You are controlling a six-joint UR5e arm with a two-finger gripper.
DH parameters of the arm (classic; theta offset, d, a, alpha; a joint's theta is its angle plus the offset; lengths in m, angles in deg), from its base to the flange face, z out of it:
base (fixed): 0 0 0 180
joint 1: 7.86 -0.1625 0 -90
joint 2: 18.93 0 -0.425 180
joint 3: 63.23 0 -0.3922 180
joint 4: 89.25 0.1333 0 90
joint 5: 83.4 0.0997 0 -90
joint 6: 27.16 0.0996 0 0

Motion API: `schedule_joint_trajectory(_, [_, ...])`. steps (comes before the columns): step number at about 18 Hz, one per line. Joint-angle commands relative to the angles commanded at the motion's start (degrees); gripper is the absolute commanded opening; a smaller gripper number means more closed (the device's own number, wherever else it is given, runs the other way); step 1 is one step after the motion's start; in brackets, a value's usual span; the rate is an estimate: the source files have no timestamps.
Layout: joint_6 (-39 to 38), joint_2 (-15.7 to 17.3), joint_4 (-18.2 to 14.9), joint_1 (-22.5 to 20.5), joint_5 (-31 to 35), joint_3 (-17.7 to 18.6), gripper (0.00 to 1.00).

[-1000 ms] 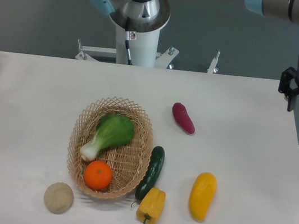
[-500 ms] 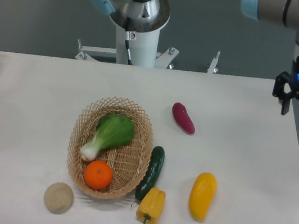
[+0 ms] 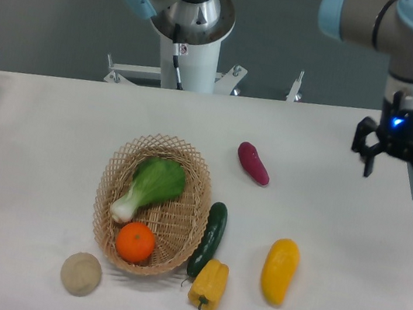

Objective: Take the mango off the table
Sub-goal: 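Swing the gripper over the yellow mango and lower toward it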

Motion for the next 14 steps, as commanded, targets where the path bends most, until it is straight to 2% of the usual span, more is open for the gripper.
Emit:
schedule_joint_trajectory(2, [-7.47, -1.93, 0.09, 1.58, 0.17, -0.7, 1.0])
schedule_joint_trajectory(7, [-18.12, -5.45, 0.17, 4.14, 0.18, -1.06, 1.0])
schedule_joint_trajectory(14, [-19.11, -11.16, 0.35, 7.21, -0.44, -1.23, 1.0])
